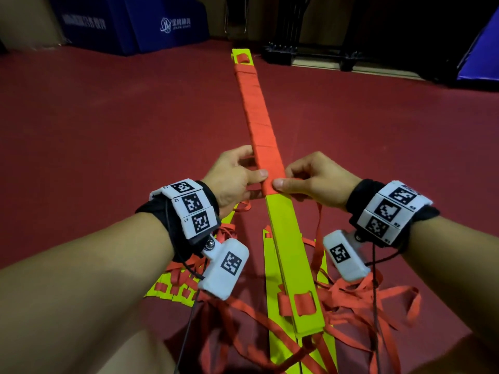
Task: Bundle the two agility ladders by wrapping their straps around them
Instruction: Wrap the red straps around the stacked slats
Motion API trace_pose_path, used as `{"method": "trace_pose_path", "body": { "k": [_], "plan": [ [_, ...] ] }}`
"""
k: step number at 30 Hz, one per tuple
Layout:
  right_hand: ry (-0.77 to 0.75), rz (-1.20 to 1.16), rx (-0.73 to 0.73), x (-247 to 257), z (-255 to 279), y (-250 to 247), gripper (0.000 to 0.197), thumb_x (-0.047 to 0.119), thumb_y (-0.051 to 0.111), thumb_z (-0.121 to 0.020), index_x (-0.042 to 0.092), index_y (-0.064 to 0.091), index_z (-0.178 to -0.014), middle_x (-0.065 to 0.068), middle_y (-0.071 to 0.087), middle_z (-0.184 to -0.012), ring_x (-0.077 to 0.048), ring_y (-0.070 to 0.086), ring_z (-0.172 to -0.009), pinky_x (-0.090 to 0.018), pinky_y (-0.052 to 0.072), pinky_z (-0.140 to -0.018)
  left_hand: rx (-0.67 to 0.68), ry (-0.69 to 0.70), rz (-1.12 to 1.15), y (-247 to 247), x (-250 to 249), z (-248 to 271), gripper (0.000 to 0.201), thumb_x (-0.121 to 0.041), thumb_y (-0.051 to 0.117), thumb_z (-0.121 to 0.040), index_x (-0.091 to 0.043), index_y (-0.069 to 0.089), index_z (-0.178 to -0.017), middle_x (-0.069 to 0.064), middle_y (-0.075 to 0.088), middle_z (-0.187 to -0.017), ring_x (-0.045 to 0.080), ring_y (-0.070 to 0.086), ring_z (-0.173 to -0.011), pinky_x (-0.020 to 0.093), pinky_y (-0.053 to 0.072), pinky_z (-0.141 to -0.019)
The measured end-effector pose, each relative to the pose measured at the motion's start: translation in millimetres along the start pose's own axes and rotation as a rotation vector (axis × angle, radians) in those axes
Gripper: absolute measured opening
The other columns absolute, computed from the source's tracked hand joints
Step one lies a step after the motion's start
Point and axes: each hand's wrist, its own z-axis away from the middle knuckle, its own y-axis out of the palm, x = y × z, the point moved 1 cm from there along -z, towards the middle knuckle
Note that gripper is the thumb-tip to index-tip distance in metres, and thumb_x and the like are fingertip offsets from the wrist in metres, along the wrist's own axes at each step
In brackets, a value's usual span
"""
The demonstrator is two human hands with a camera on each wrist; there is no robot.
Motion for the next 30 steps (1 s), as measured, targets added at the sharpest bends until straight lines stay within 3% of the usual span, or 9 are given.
{"method": "trace_pose_path", "body": {
  "k": [4,8,14,16,18,21,24,27,30],
  "plan": [
    [-0.015,-0.029,-0.128,-0.6,-0.5,1.9,0.036,0.028,0.082,-0.081,0.002,0.063,-0.063,0.002,0.055,-0.049,-0.009,0.042,-0.046,-0.022,0.031,-0.047,-0.014,-0.007,-0.054,2.5,2.3,-2.0,0.020,0.003,0.062,-0.095,-0.006,0.064,-0.113,0.001,0.067,-0.088,0.010,0.070,-0.073,0.029,0.060,-0.063],
    [-0.043,-0.037,-0.092,-2.6,0.0,13.7,0.053,0.052,0.088,-0.062,0.005,0.063,-0.063,0.001,0.047,-0.054,-0.014,0.037,-0.053,-0.031,0.028,-0.054,0.040,-0.036,-0.123,-0.5,5.1,-0.2,0.014,-0.014,0.073,-0.091,-0.015,0.061,-0.099,-0.007,0.070,-0.078,0.010,0.070,-0.074,0.034,0.059,-0.069],
    [-0.056,-0.067,-0.019,3.0,3.6,17.4,0.036,0.040,0.086,-0.059,0.018,0.058,-0.053,0.009,0.053,-0.047,-0.005,0.042,-0.046,-0.021,0.033,-0.048,0.027,-0.025,-0.131,0.0,5.5,4.0,0.055,0.002,0.078,-0.081,-0.014,0.056,-0.129,-0.008,0.070,-0.080,0.005,0.070,-0.067,0.020,0.050,-0.047],
    [-0.054,-0.108,0.003,2.3,3.9,17.3,0.026,0.034,0.085,-0.066,0.016,0.066,-0.061,0.004,0.062,-0.052,-0.006,0.050,-0.048,-0.021,0.038,-0.051,-0.008,-0.039,-0.121,-0.6,4.5,3.0,0.077,0.001,0.078,-0.081,-0.016,0.043,-0.147,0.000,0.072,-0.100,0.005,0.071,-0.070,0.020,0.051,-0.050],
    [-0.025,-0.191,0.008,0.1,3.2,16.9,0.021,0.020,0.081,-0.078,0.002,0.070,-0.075,0.002,0.065,-0.056,-0.008,0.048,-0.048,-0.020,0.037,-0.049,-0.038,-0.044,-0.102,-0.8,4.6,1.4,0.075,-0.002,0.076,-0.085,-0.013,0.039,-0.150,0.009,0.070,-0.116,0.008,0.072,-0.073,0.027,0.056,-0.059],
    [0.001,-0.301,0.008,-1.3,1.4,16.9,0.006,0.001,0.072,-0.087,0.000,0.067,-0.083,-0.008,0.067,-0.065,-0.018,0.047,-0.053,-0.023,0.039,-0.048,-0.100,-0.051,-0.088,-0.9,5.4,-1.8,0.044,-0.003,0.069,-0.092,-0.008,0.055,-0.133,0.010,0.070,-0.108,0.015,0.068,-0.071,0.039,0.054,-0.077],
    [0.011,-0.294,-0.001,-1.1,-1.6,17.7,0.009,-0.002,0.070,-0.087,0.003,0.066,-0.081,-0.007,0.067,-0.063,-0.018,0.049,-0.051,-0.024,0.042,-0.047,-0.107,-0.046,-0.120,2.0,6.7,-3.0,0.019,-0.002,0.062,-0.094,-0.010,0.065,-0.111,0.012,0.069,-0.094,0.025,0.064,-0.072,0.038,0.048,-0.075],
    [0.066,-0.237,-0.062,-2.8,-4.0,17.1,0.022,0.013,0.078,-0.084,0.008,0.063,-0.070,-0.004,0.060,-0.052,-0.015,0.048,-0.045,-0.025,0.039,-0.047,-0.125,-0.043,-0.142,3.4,7.2,-3.1,0.014,-0.004,0.058,-0.094,-0.014,0.067,-0.095,0.016,0.063,-0.090,0.028,0.058,-0.079,0.044,0.043,-0.075],
    [0.128,-0.195,-0.085,-6.3,-4.9,14.9,0.033,0.033,0.081,-0.080,0.011,0.062,-0.064,-0.004,0.055,-0.049,-0.019,0.043,-0.046,-0.028,0.034,-0.051,-0.149,-0.020,-0.122,1.8,3.7,-2.5,0.018,0.000,0.054,-0.094,-0.014,0.066,-0.089,0.013,0.064,-0.085,0.024,0.058,-0.073,0.036,0.048,-0.066]
  ]
}}
